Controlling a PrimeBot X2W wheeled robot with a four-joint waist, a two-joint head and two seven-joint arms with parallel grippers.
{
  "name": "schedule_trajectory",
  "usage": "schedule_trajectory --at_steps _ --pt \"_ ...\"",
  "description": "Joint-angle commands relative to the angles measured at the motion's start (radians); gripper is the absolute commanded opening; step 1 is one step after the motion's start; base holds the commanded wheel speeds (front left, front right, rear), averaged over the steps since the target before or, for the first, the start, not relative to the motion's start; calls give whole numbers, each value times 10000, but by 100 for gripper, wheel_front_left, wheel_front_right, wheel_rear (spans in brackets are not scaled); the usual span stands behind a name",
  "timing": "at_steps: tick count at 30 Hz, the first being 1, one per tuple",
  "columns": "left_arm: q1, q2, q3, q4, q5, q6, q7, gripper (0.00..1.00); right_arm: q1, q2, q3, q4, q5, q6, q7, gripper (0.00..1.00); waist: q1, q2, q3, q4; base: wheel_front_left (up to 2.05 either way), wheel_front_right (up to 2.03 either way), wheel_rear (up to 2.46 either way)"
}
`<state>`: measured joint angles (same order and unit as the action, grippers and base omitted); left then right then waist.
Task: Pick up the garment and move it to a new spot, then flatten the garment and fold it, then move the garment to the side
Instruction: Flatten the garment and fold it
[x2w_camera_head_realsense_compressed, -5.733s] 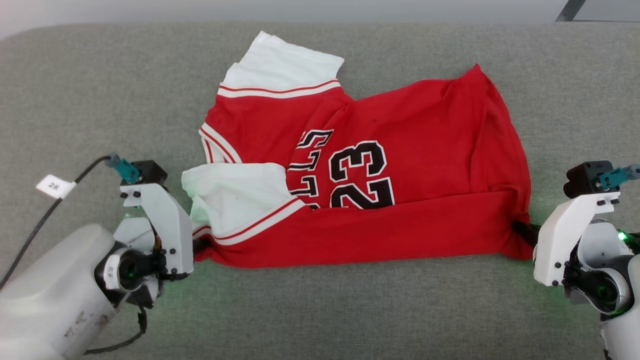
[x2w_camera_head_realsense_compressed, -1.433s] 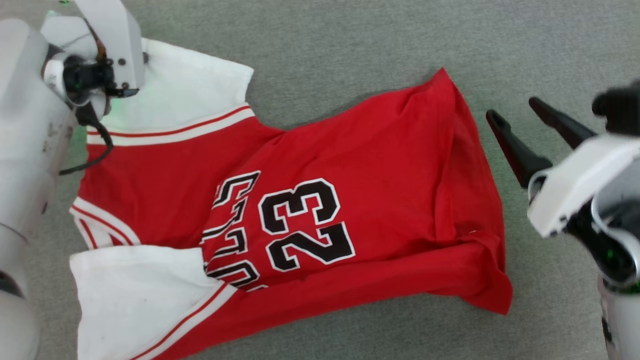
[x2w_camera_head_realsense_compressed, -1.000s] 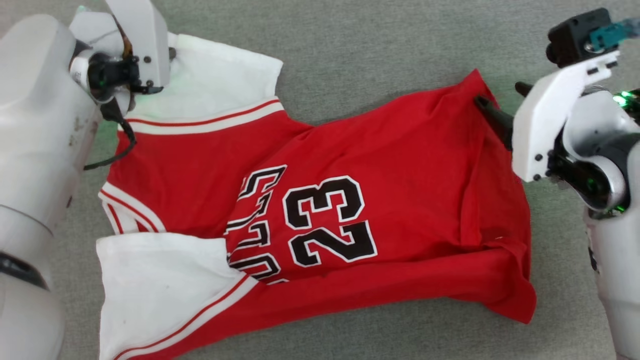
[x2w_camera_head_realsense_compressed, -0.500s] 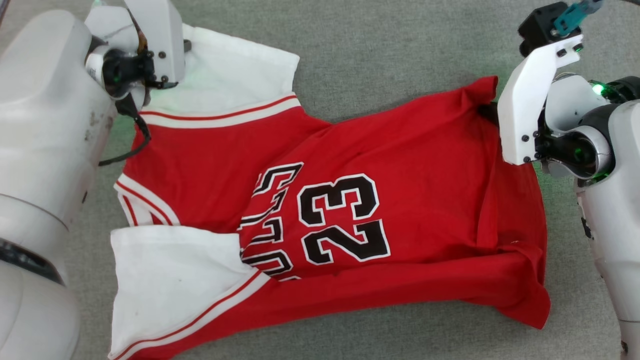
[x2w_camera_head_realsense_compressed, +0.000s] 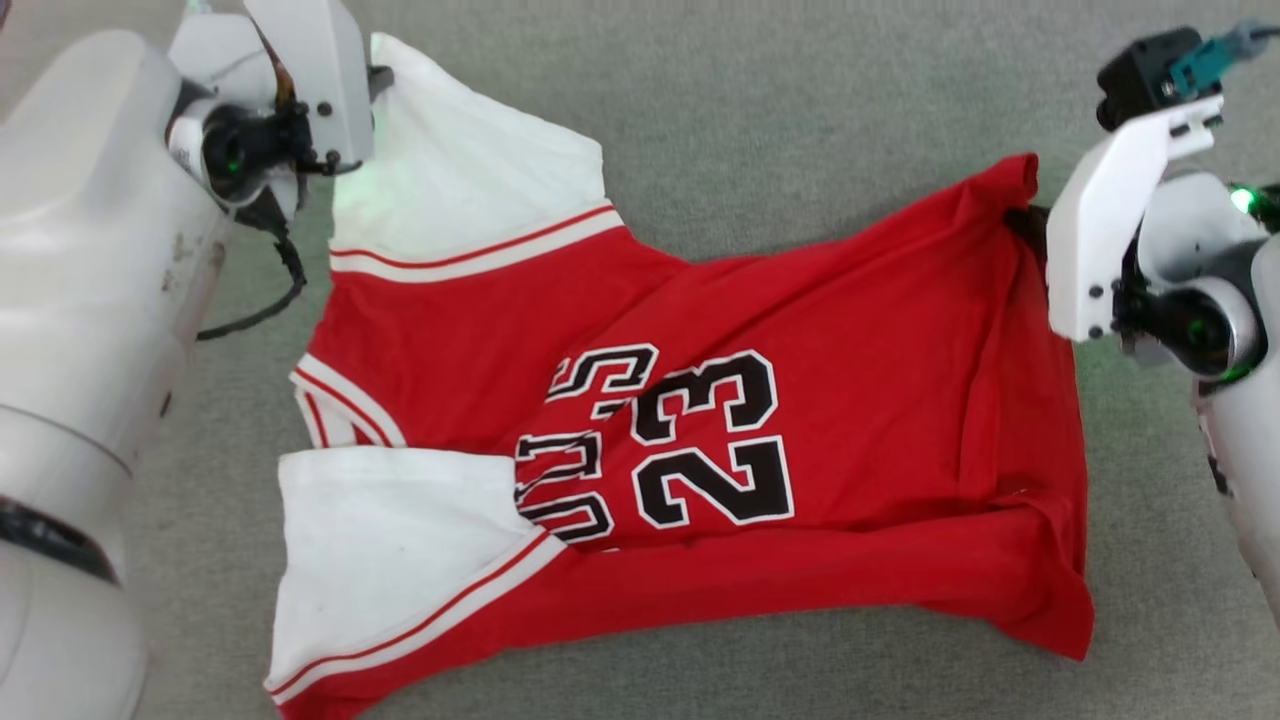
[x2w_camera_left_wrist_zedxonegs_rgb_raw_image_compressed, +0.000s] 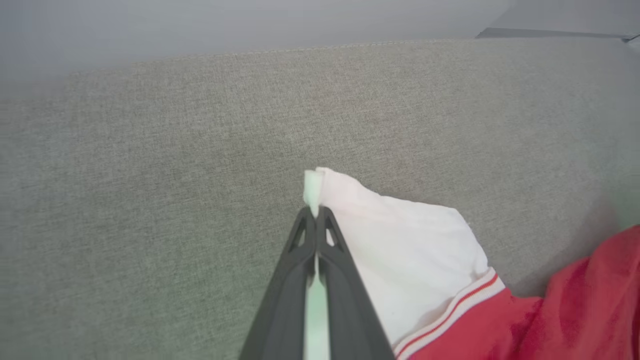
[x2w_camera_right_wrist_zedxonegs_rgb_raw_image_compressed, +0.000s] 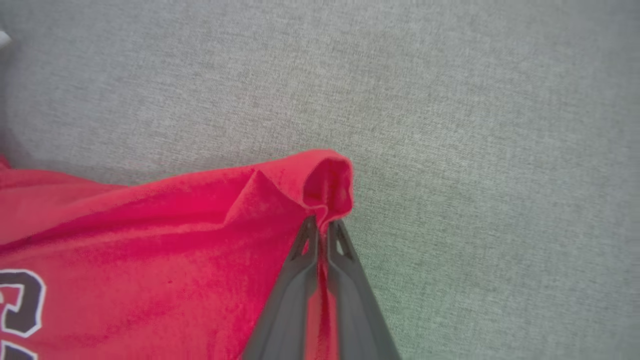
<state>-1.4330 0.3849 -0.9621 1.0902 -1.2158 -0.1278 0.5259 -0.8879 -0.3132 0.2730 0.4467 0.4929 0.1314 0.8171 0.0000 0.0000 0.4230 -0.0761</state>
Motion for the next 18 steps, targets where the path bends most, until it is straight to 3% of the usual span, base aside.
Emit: schedule_trajectory --at_steps 1,13,18 --pt "220 137 -13 -235 -101 -35 -73 0 248 -141 136 -98 143 -15 -215 0 0 0 -419 201 0 0 0" --pt "1361 1332 -249 -2247 -339 -24 146 0 1887 -1160 514 -1255 839 -13 -679 0 0 0 -1551 559 0 0 0" --pt "2178 2114 -368 -3871 -394 620 450 0 2968 -1573 377 -1990 1035 -13 -706 0 0 0 -2006 708 0 0 0"
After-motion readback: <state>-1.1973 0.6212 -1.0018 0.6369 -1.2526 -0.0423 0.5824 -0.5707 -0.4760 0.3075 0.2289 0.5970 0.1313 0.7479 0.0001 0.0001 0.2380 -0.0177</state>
